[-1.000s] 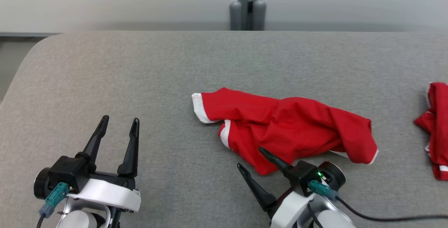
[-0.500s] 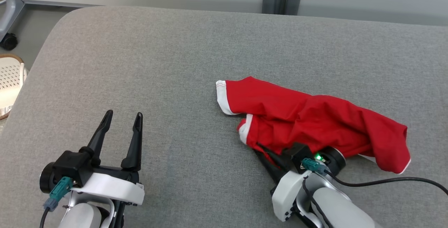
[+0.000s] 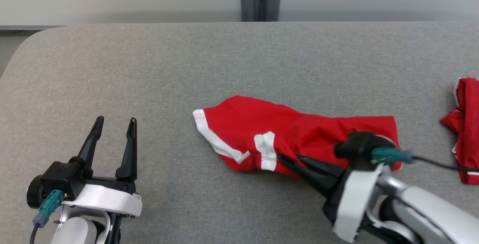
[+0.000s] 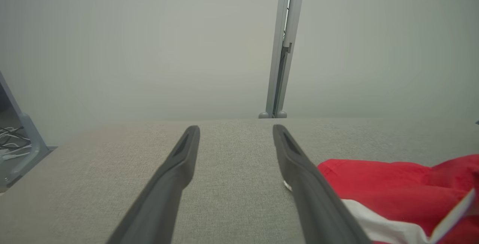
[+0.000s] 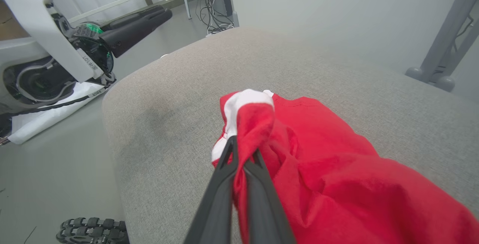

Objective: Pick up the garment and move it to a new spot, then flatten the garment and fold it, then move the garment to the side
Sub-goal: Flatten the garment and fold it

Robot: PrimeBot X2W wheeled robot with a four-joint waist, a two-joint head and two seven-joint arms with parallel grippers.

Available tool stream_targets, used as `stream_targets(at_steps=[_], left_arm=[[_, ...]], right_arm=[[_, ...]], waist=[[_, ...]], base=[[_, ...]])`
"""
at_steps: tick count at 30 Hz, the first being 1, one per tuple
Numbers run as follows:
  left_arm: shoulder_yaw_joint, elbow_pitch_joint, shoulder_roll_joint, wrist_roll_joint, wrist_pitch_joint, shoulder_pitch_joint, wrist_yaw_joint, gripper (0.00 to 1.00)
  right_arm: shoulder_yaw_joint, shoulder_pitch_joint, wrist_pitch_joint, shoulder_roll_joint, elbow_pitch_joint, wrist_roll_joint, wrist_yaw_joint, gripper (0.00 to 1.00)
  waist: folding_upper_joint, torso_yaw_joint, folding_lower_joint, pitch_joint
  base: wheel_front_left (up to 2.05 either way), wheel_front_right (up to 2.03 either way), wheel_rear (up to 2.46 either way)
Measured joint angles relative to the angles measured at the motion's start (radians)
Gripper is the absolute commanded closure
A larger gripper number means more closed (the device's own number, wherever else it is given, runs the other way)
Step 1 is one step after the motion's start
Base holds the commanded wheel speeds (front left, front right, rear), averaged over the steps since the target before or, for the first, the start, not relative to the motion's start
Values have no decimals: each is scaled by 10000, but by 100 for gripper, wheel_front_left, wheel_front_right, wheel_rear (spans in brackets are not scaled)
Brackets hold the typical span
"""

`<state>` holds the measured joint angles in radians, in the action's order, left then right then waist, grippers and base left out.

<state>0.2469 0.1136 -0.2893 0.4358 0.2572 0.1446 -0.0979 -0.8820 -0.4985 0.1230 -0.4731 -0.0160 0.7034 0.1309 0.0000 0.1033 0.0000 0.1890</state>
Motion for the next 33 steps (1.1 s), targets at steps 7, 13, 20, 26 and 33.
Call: stream_targets(at_steps=[7, 13, 20, 26, 33], left_arm=[[-15, -36, -71, 0, 0, -12, -2, 0], [75, 17, -69, 2, 0, 28, 12, 0], [176, 144, -73, 17, 0, 85, 59, 0], [184, 178, -115, 27, -2, 81, 8, 0], [92, 119, -203, 44, -17, 55, -178, 0]], right_arm=[[1793, 603, 1114, -1678, -2274, 2690, 0, 100], [2370, 1393, 1216, -2169, -1285, 3839, -2, 100], [1751, 1708, 63, -1992, 677, 3971, -2, 0], [1933, 1964, -1492, -1877, 1710, 4054, -2, 0], [4033, 2504, -3639, -1421, 2767, 2949, -2, 0]], waist=[[0, -339, 0, -27], [0, -314, 0, 20], [0, -279, 0, 116], [0, -424, 0, 112], [0, -755, 0, -70]], base=[[0, 0, 0], [0, 0, 0], [0, 0, 0], [0, 0, 0], [0, 0, 0]])
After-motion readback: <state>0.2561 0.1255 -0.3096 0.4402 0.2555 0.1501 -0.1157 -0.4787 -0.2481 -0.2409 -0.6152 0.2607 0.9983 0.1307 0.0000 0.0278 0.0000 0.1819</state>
